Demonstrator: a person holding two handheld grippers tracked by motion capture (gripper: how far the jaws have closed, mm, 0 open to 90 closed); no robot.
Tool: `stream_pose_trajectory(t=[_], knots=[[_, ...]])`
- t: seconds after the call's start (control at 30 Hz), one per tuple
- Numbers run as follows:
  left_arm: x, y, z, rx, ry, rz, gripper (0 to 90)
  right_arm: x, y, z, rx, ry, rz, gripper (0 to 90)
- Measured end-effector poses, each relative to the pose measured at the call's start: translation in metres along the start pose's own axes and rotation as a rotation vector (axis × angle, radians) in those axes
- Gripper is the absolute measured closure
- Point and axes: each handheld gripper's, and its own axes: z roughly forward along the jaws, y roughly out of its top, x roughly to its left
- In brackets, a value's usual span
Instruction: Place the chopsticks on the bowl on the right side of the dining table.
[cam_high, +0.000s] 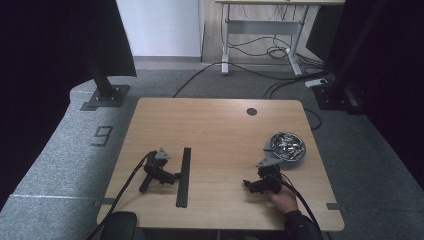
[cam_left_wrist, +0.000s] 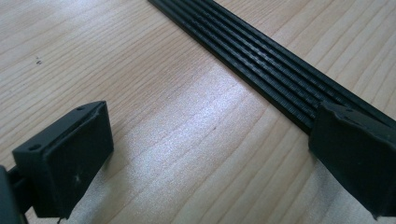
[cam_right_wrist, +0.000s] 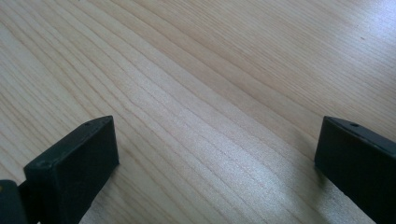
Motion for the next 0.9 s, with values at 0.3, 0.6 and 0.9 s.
stream_pose_trajectory(t=[0.3,0.6,0.9], knots=[[0.0001,0.0000,0.0000,0.000,0.000,0.000,0.0,0.0009,-0.0003,-0.0004,0.000,-0.008,0.007,0.0],[0.0001,-0.0001,0.0000,0.000,0.000,0.000,0.0,0.0015,-0.0005,-0.0004,0.000,-0.012,0.013,0.0],[0.0001,0.0000,0.0000,0.000,0.000,0.000,0.0,0.0014,0.0005,-0.0017,0.014,-0.008,0.009,0.7]])
